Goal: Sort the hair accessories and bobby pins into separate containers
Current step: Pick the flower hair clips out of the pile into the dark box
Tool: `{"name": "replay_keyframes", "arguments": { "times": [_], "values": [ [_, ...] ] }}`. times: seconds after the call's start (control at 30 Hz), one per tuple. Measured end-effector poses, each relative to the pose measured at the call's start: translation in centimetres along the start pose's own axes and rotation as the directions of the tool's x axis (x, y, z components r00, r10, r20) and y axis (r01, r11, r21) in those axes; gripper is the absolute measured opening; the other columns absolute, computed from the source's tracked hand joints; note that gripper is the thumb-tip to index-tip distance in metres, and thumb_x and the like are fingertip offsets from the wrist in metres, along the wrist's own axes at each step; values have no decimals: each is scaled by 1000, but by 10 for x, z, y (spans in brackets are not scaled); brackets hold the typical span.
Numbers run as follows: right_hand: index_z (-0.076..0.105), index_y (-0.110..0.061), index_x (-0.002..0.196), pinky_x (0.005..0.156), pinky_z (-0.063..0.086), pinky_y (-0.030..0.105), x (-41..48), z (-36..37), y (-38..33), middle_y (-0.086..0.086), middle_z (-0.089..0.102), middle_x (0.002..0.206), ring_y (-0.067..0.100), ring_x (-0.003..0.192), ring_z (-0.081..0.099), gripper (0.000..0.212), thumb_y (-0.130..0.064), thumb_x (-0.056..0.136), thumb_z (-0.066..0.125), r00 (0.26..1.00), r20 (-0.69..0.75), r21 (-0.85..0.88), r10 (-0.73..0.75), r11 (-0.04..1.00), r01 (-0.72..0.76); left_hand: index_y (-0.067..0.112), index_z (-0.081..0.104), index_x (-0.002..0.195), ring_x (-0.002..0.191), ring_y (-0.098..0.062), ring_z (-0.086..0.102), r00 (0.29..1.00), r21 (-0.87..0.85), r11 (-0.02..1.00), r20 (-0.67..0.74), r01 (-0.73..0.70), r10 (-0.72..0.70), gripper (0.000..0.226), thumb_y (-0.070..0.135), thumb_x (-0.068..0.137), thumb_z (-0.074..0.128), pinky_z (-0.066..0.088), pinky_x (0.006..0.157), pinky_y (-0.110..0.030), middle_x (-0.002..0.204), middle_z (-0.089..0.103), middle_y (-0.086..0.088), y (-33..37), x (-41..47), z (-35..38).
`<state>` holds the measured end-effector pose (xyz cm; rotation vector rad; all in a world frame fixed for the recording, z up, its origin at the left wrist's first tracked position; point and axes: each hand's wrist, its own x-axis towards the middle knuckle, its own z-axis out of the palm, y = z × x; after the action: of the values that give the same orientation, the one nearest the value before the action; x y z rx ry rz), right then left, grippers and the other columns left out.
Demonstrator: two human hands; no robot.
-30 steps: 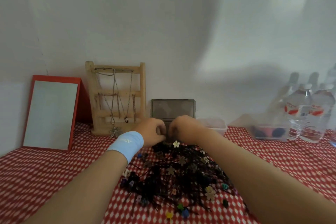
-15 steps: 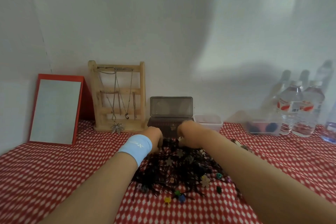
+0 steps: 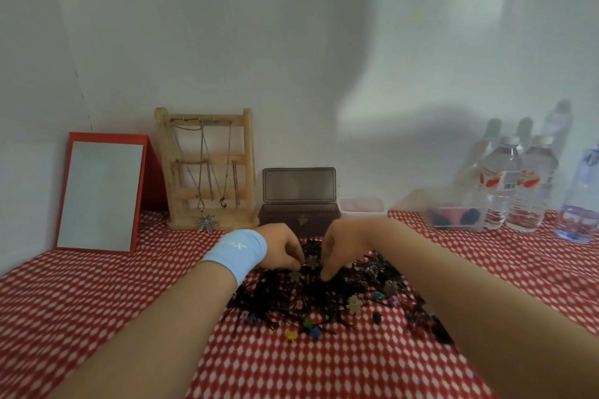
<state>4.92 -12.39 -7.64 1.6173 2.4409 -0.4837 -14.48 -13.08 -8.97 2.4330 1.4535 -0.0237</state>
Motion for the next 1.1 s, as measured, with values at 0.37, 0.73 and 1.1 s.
{"name": "replay_keyframes", "arguments": {
  "times": [0.37,0.73,1.1],
  "values": [
    [71,-18,119,55,52,25,-1,-10,7,7,76,98,14,64,65,25,-13,98,58,992,-123,263,6,965,27,24,77,98,86,-8,61,999,21,1000,-52,-3,4,14,29,87,71,45,76,-21,95,67,13,-7,2,1],
    [70,-17,123,95,41,25,47,-36,18,3,66,130,20,119,59,27,-16,99,58,822,-559,328,110,940,97,26,69,88,89,-11,58,907,-206,978,-403,43,-125,6,25,91,64,44,80,-27,93,63,10,-29,39,-42],
    [75,-21,115,88,49,21,75,-42,20,-4,74,107,14,98,68,27,-9,93,63,802,-597,240,10,956,166,25,64,125,113,-15,61,882,-177,983,-454,49,-126,38,19,88,69,46,100,-30,123,66,5,-38,79,-44]
  ]
}}
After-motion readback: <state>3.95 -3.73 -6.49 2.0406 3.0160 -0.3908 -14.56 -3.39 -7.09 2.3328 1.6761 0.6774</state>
